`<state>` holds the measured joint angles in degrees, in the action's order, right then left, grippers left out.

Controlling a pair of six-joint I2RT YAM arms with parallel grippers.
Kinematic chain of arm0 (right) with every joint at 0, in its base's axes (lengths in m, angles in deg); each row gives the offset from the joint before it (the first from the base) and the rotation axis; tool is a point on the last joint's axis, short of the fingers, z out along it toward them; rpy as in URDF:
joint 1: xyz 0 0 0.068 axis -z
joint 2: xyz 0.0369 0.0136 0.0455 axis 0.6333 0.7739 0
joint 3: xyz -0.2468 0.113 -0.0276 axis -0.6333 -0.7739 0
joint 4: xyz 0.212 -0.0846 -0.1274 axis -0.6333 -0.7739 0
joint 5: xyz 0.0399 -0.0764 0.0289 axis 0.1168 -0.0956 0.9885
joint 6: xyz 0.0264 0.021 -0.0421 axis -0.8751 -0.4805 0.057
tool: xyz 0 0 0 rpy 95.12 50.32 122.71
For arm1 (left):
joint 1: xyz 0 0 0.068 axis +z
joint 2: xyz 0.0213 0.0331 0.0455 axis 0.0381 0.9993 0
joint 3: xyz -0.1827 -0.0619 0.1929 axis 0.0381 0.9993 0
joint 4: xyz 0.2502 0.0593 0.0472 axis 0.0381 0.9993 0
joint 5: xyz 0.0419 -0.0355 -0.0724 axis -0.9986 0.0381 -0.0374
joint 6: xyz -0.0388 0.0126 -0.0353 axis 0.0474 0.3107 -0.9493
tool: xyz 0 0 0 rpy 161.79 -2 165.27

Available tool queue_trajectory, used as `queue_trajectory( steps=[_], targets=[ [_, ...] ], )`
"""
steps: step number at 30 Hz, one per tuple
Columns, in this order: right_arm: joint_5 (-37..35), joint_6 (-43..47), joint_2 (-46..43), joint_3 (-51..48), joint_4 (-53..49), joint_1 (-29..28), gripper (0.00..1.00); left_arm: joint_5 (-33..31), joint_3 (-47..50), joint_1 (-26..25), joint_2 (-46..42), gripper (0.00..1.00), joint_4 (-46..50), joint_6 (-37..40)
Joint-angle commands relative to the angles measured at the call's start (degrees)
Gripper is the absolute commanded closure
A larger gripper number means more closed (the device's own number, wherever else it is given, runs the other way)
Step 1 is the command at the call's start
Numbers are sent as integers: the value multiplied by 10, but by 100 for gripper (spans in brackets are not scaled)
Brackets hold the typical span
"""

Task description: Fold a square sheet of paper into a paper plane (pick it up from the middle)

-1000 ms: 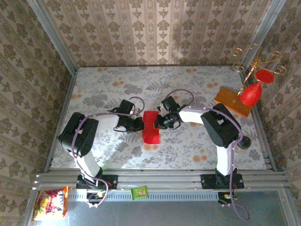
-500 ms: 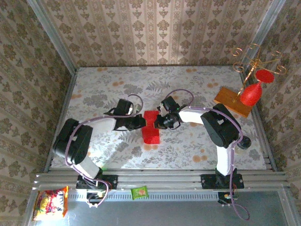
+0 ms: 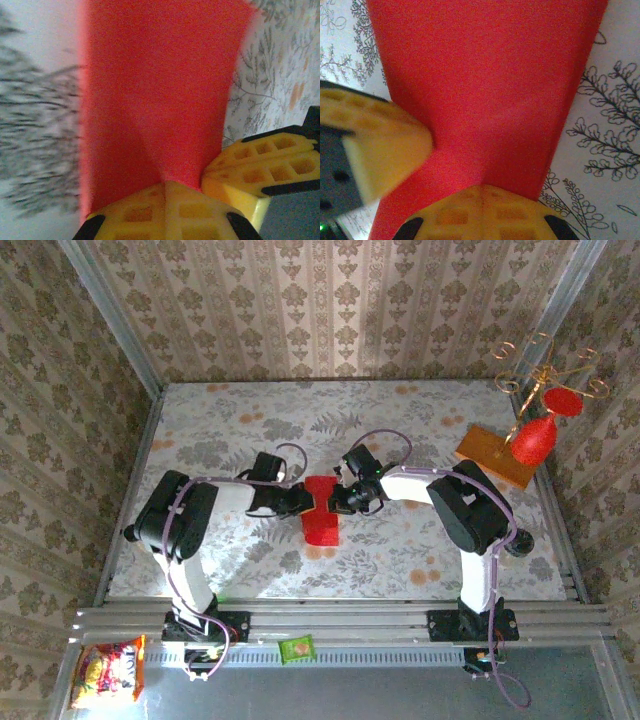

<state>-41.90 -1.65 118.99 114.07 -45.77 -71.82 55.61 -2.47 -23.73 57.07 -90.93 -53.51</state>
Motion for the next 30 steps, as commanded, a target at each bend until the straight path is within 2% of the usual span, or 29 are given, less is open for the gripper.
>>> queue_trajectory(
  steps=[1, 5, 9, 16, 20, 23, 26, 30],
  targets=[
    [-139, 4, 72, -56, -148, 0, 96, -32, 41, 67, -8, 100, 13, 20],
    [-138, 6, 72, -56, -147, 0, 96, 12, 57, 101, -39, 100, -4, 20],
    [-125, 4, 69, -55, -145, 0, 96, 54, 62, 69, -74, 100, -90, -48],
    [-124, 3, 71, -53, -145, 0, 96, 8, 13, -15, -27, 100, -91, -61],
    [-124, 3, 74, -52, -145, 0, 96, 2, -19, -32, 13, 100, -62, -47],
    [-130, 4, 73, -52, -148, 0, 96, -23, -28, -26, 26, 100, -34, -36],
    [-137, 3, 73, -54, -148, 0, 96, -20, -19, -5, 38, 100, -42, -41],
    [-144, 4, 74, -56, -151, 0, 96, -15, -1, 61, 36, 100, -35, -29]
  ],
)
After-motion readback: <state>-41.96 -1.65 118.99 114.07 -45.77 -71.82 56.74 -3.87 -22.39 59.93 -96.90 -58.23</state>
